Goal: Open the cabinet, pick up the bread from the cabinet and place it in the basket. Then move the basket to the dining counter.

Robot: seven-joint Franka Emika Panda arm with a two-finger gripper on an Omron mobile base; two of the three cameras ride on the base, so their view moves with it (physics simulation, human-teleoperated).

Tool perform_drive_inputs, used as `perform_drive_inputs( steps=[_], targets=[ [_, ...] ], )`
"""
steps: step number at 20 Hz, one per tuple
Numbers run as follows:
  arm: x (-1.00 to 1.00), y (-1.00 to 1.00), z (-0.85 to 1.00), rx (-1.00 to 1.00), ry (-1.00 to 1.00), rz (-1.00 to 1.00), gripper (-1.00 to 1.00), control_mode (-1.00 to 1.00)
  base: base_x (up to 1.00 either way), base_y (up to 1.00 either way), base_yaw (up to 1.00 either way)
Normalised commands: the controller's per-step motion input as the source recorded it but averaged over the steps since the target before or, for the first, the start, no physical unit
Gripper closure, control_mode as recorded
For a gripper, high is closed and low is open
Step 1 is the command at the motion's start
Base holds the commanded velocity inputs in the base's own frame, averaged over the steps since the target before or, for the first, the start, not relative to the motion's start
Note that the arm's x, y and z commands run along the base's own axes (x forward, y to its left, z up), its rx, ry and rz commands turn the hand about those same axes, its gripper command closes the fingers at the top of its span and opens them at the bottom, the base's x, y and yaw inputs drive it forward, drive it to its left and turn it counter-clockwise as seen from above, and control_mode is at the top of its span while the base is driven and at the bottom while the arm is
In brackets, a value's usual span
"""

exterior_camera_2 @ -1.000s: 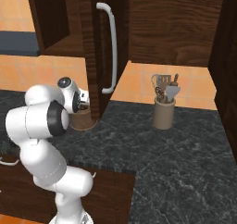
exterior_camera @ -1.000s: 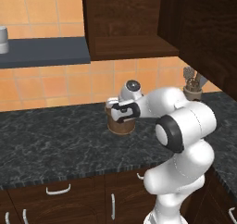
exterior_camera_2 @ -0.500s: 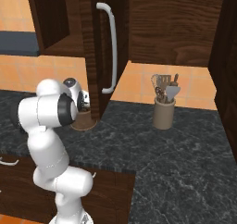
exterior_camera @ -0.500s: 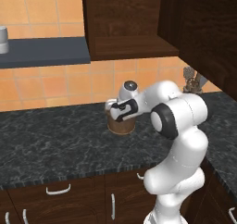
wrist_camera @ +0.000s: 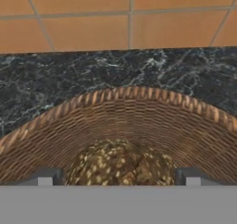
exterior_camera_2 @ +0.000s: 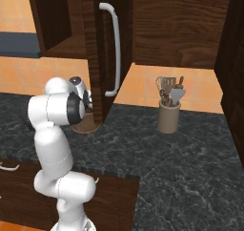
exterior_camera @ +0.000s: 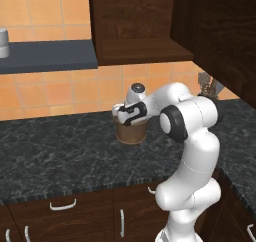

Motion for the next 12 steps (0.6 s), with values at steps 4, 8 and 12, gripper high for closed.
perform_drive_inputs(
  steps=[4, 8, 12],
  targets=[
    [0.00, 0.00, -0.15, 0.00, 0.00, 0.00, -1.00, -1.00, 0.00, 0.00, 0.00],
    [0.00, 0.00, -0.09, 0.00, 0.00, 0.00, -1.00, -1.00, 0.00, 0.00, 0.00],
    [0.00, -0.03, -0.02, 0.00, 0.00, 0.00, -1.00, -1.00, 0.00, 0.00, 0.00]
  ],
)
